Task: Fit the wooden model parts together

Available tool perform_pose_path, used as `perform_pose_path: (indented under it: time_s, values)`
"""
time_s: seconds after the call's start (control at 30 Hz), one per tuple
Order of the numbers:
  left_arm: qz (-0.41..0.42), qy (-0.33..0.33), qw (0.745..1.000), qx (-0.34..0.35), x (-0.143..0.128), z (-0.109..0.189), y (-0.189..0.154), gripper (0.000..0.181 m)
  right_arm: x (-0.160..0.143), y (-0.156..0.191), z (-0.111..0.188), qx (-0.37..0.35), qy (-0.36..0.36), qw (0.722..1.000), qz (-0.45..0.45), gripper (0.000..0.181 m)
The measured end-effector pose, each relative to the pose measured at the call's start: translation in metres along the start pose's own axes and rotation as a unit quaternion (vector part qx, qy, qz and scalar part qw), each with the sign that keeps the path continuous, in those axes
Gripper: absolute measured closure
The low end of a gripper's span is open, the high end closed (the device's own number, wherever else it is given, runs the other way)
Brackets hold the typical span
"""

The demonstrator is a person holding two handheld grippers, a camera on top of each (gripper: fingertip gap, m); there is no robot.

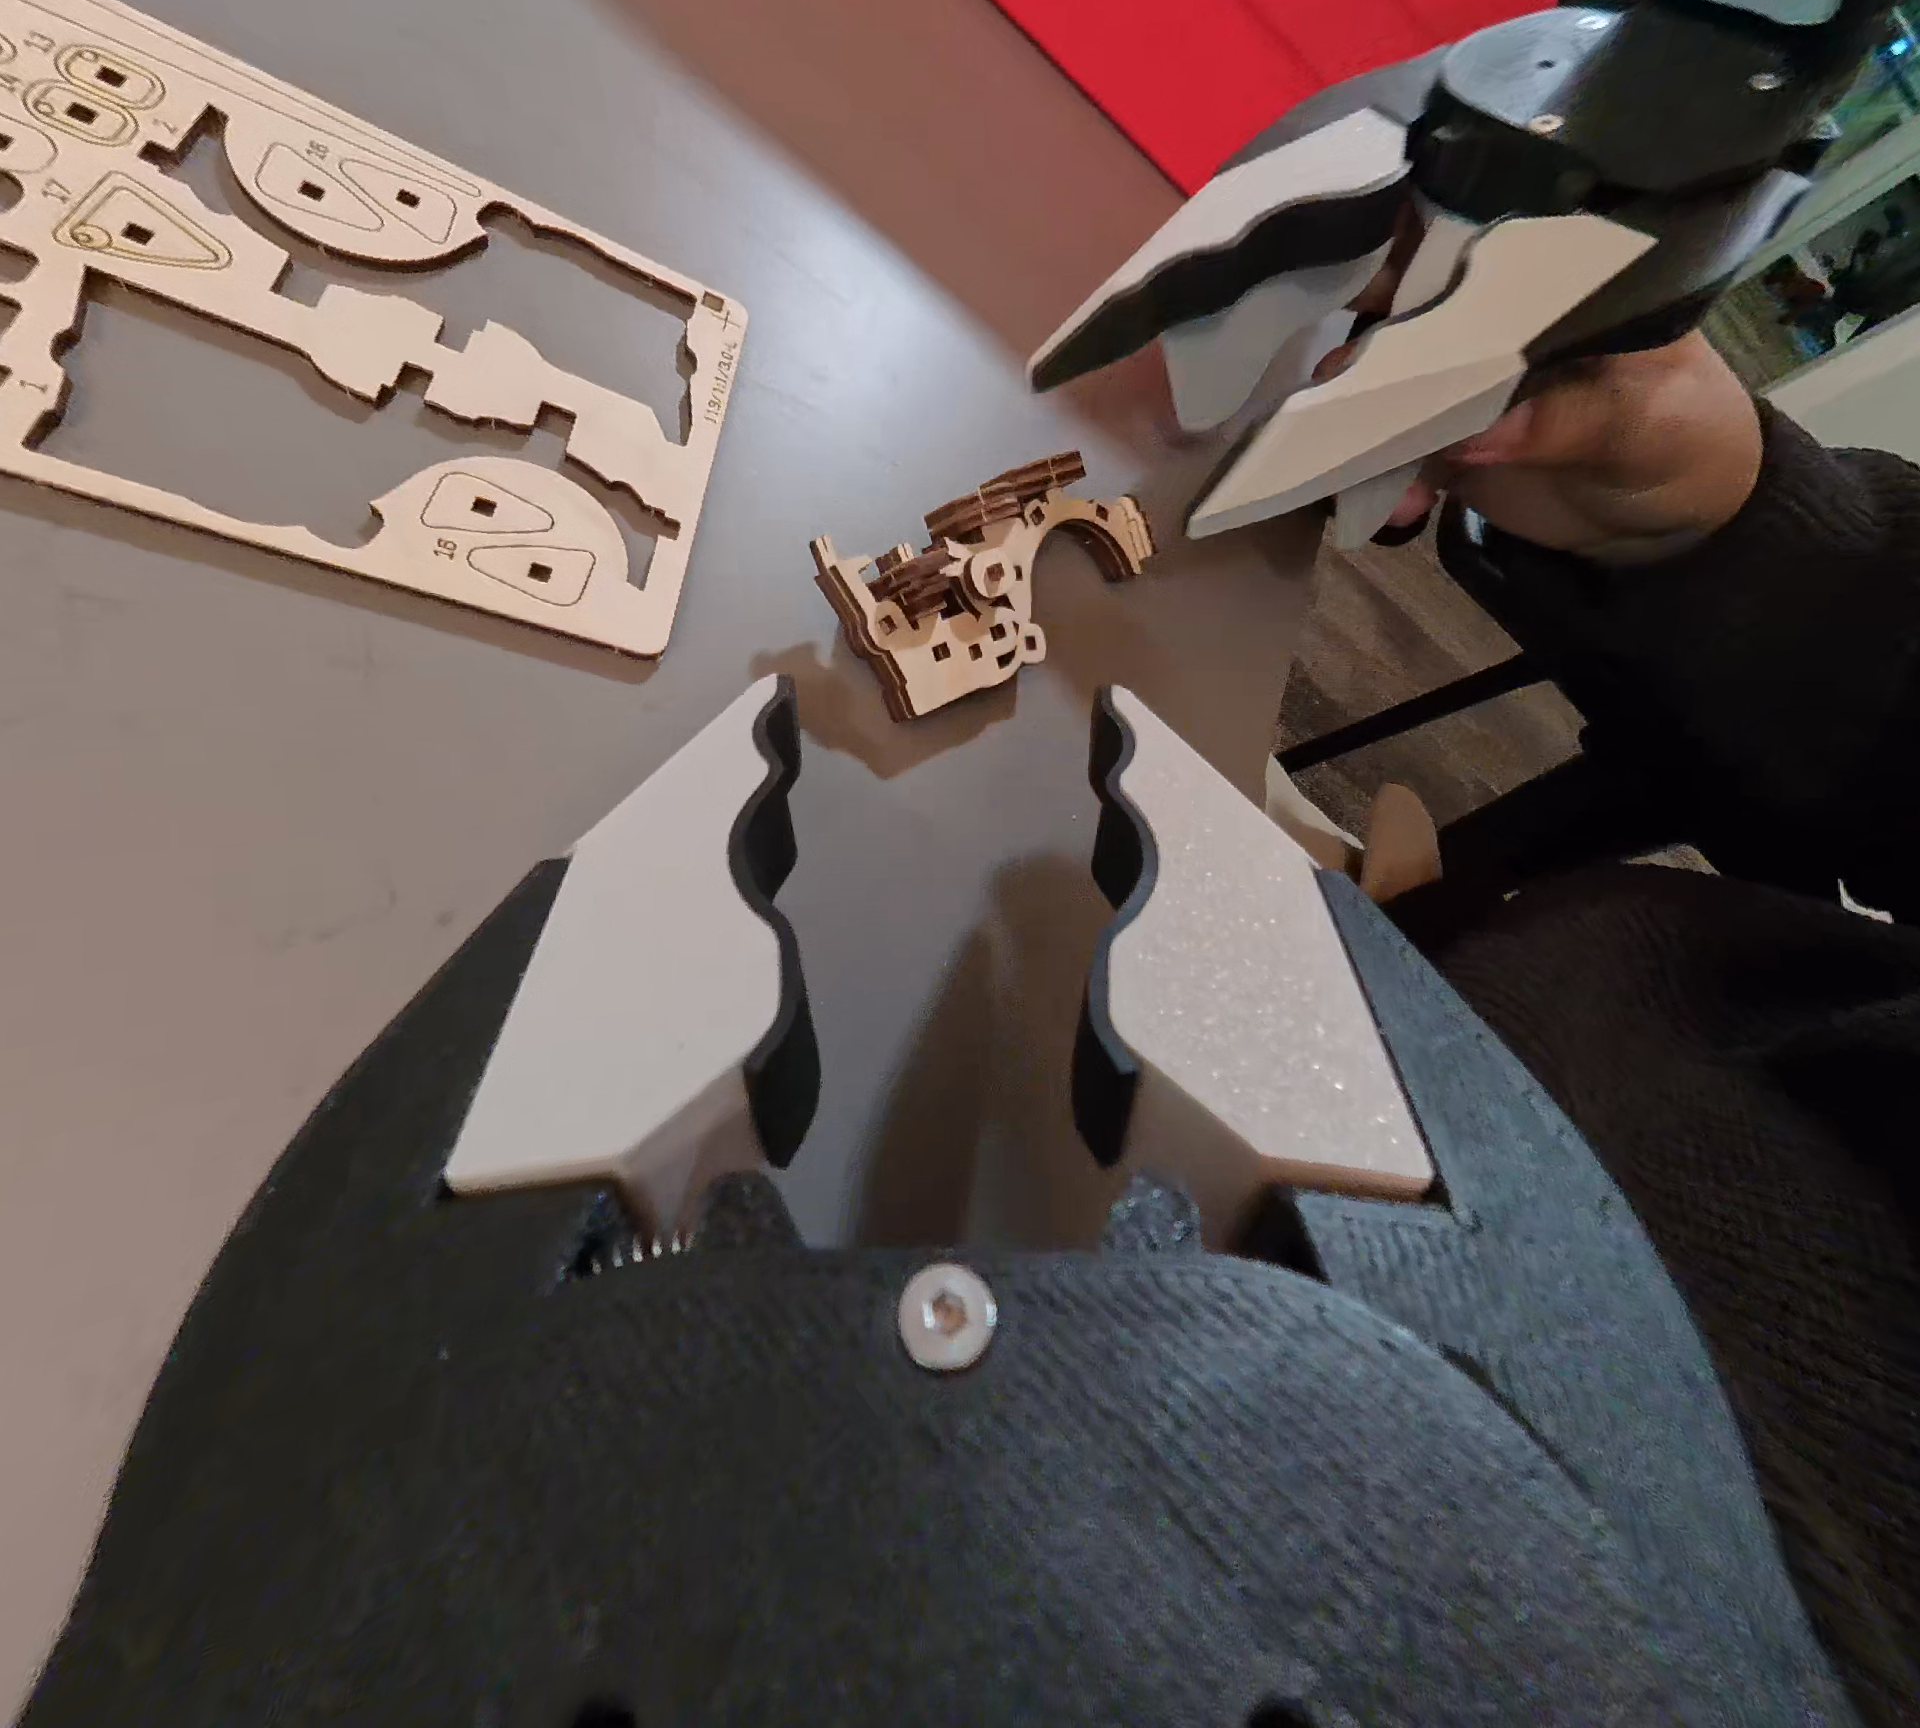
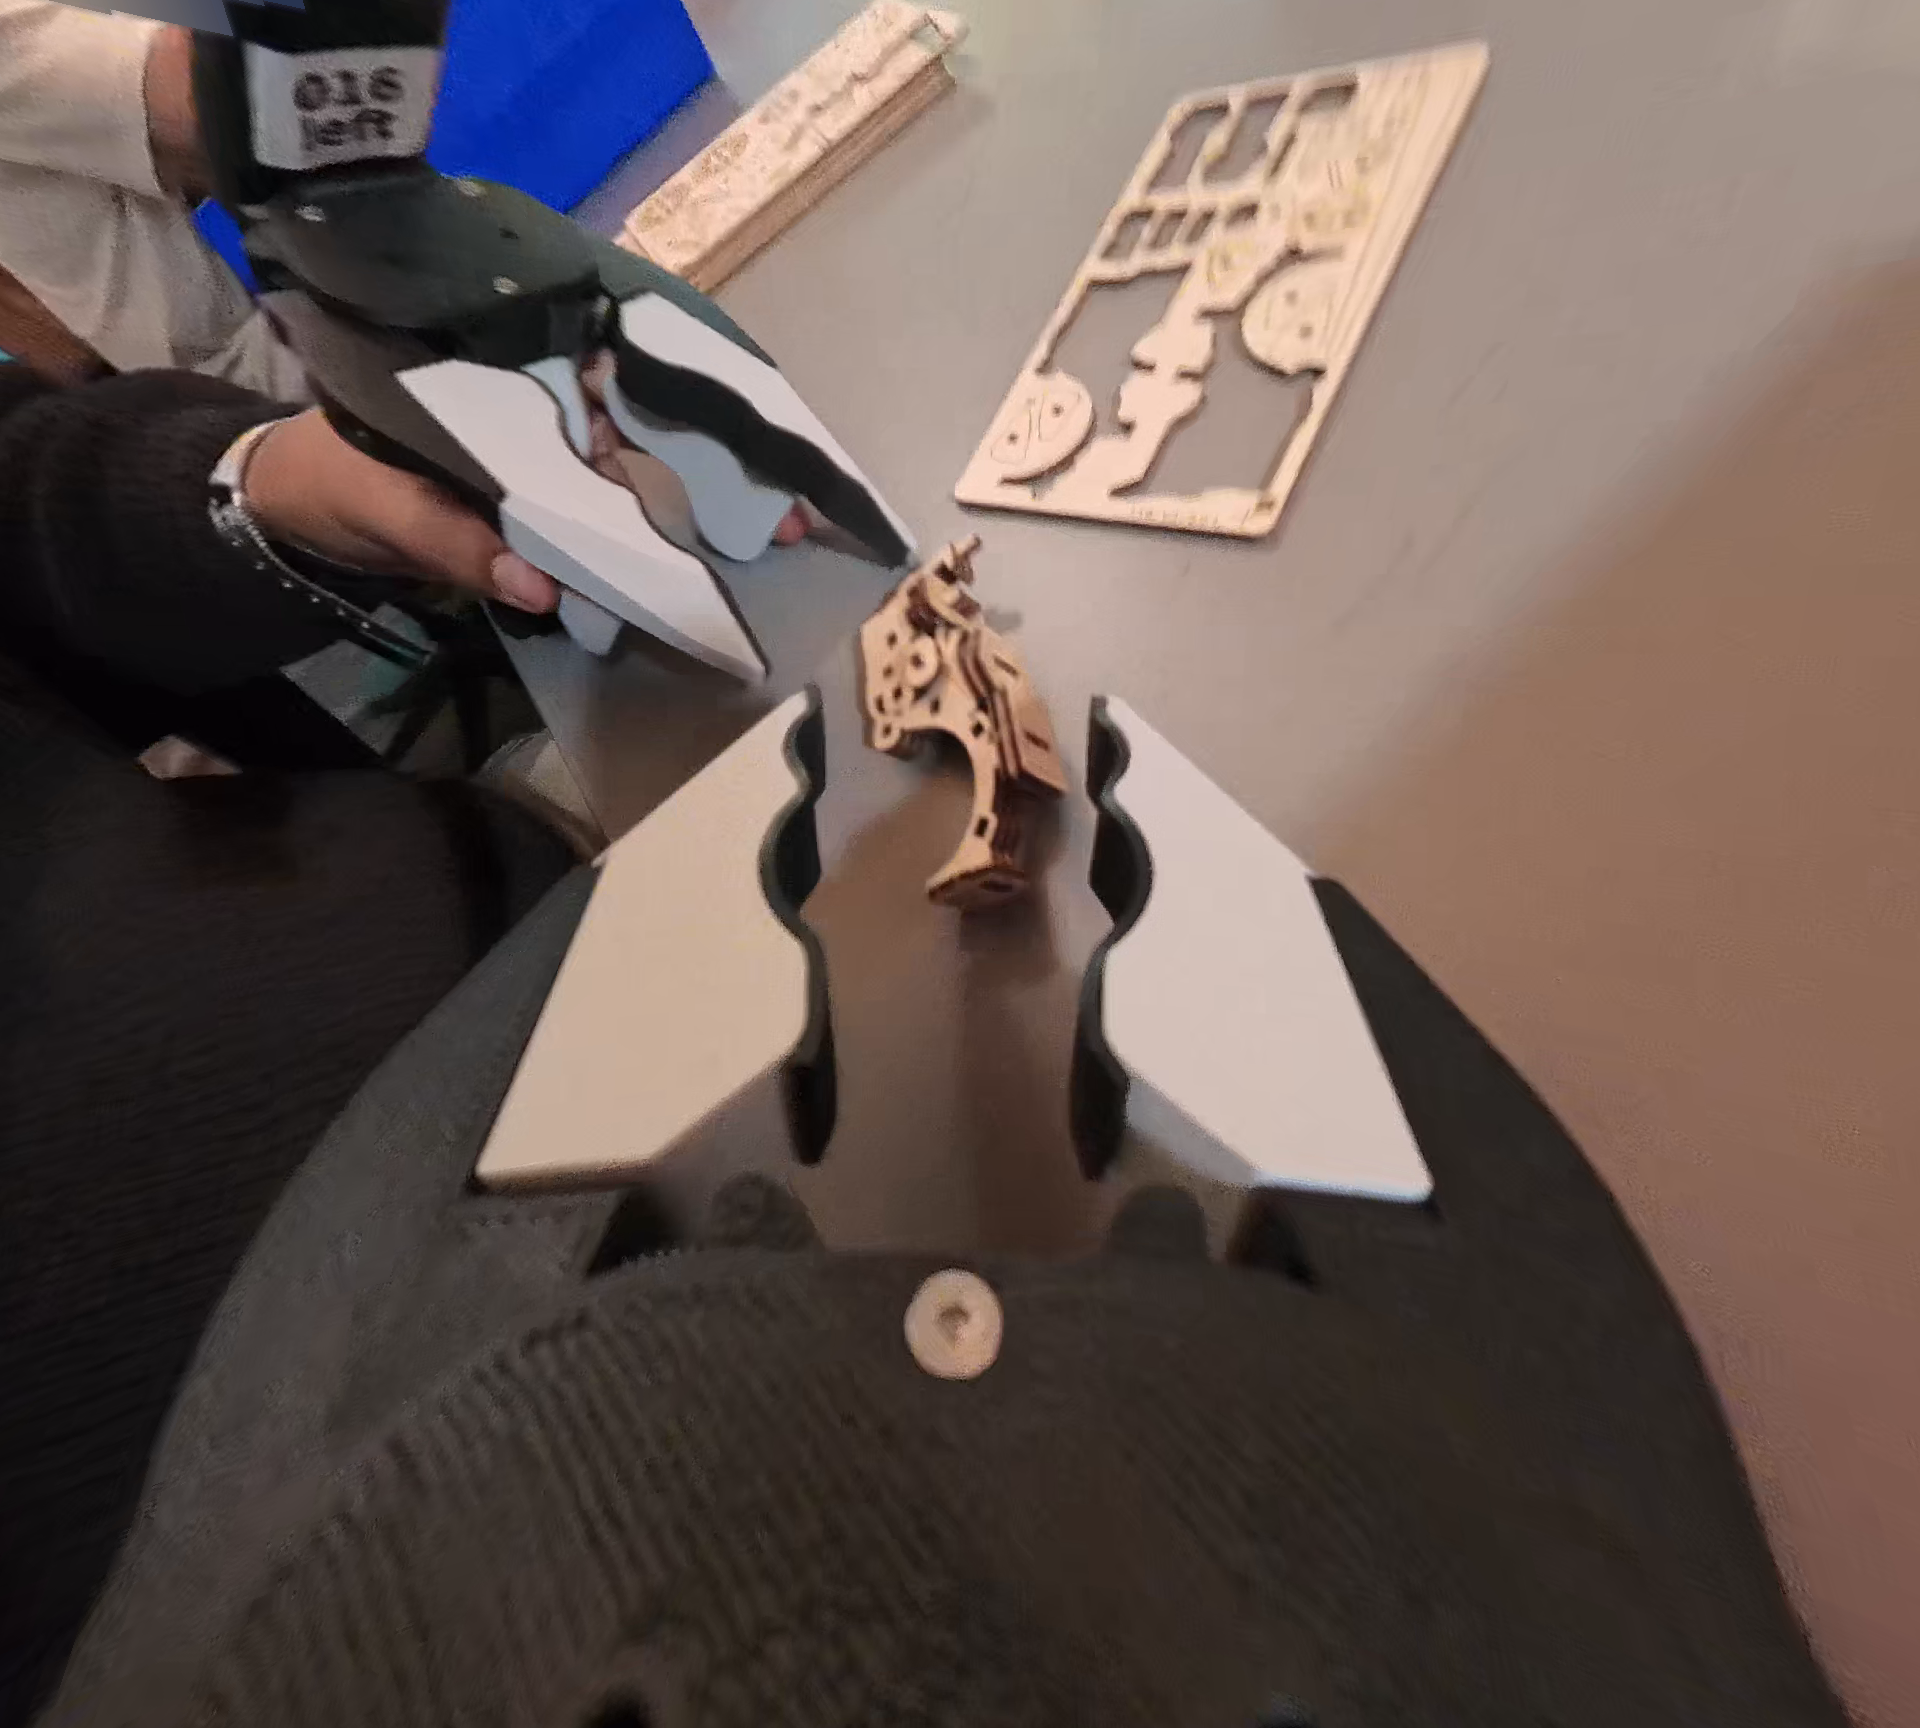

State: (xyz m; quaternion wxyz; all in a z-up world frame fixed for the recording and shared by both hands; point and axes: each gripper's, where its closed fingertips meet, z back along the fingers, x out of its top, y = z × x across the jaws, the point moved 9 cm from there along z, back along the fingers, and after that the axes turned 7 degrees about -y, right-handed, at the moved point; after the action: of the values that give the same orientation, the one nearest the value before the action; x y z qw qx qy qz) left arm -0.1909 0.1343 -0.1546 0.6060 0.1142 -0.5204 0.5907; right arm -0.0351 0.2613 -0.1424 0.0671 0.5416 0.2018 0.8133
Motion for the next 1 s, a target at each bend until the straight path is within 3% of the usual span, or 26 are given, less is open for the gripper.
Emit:
perform_pose_path:
  time_s: [0.3,0.47,0.57,0.77,1.0]
  values:
    - [-0.011,0.021,1.000,0.004,0.004,-0.013,0.001,0.133,-0.013,-0.012,0.002,-0.013,0.051,0.995,-0.082,0.143]
    - [-0.003,0.026,1.000,0.008,0.006,-0.016,0.004,0.147,-0.017,-0.008,0.002,0.001,0.054,0.993,-0.107,0.150]
    - [-0.001,0.028,1.000,0.006,0.006,-0.016,0.004,0.150,-0.019,-0.005,-0.005,0.003,0.078,0.993,-0.092,0.169]
    - [0.023,-0.003,0.999,-0.029,0.007,-0.009,0.006,0.141,-0.015,0.002,-0.008,0.012,0.077,0.996,-0.040,0.170]
    - [0.058,-0.054,0.986,-0.149,0.007,0.006,0.003,0.124,0.004,0.018,0.004,0.049,0.006,0.997,0.065,0.172]
